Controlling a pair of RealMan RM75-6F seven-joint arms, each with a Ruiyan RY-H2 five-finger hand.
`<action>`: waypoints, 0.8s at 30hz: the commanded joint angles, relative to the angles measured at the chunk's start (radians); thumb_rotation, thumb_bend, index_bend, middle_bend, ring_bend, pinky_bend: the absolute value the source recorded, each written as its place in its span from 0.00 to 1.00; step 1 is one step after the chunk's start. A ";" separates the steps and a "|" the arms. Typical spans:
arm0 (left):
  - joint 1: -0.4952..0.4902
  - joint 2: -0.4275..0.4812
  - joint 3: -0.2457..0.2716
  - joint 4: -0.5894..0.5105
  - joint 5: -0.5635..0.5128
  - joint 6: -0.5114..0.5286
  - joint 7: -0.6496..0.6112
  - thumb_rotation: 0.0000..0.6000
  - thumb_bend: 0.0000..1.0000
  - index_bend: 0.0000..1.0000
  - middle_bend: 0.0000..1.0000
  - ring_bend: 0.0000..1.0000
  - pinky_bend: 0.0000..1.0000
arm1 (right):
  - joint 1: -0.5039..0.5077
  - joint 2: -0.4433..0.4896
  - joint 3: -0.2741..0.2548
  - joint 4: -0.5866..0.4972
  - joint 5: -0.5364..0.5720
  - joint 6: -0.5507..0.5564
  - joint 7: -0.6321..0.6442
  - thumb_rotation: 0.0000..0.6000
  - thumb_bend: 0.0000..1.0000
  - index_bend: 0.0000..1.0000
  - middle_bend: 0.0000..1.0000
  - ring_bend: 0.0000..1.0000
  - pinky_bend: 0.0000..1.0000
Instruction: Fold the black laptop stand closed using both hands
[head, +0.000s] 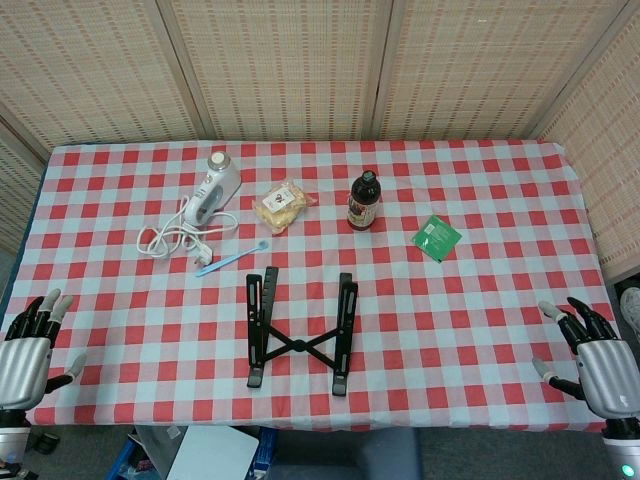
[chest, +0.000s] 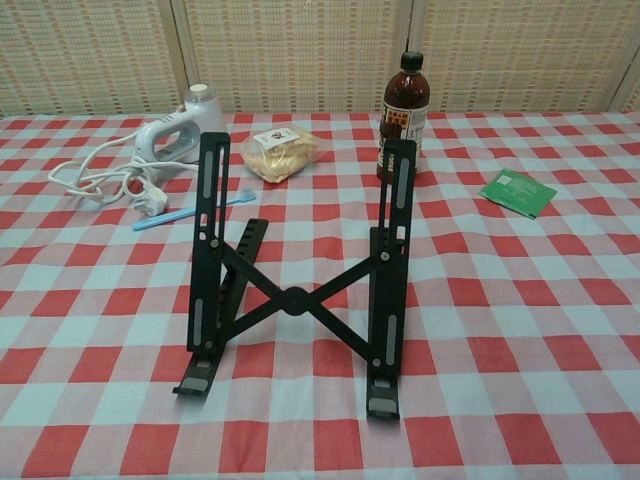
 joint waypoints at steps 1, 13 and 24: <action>0.000 -0.001 0.000 0.001 -0.001 -0.001 -0.001 1.00 0.25 0.09 0.00 0.03 0.14 | 0.001 0.000 0.000 0.000 0.000 -0.001 0.000 1.00 0.21 0.18 0.29 0.11 0.19; -0.019 0.003 -0.007 0.010 0.018 -0.023 -0.076 1.00 0.25 0.08 0.00 0.03 0.14 | 0.018 -0.002 -0.001 -0.014 -0.021 -0.012 -0.004 1.00 0.21 0.18 0.29 0.11 0.19; -0.150 0.031 -0.050 0.025 0.083 -0.166 -0.410 1.00 0.22 0.07 0.01 0.06 0.14 | 0.108 0.030 -0.013 -0.139 -0.025 -0.166 0.069 1.00 0.16 0.15 0.24 0.11 0.19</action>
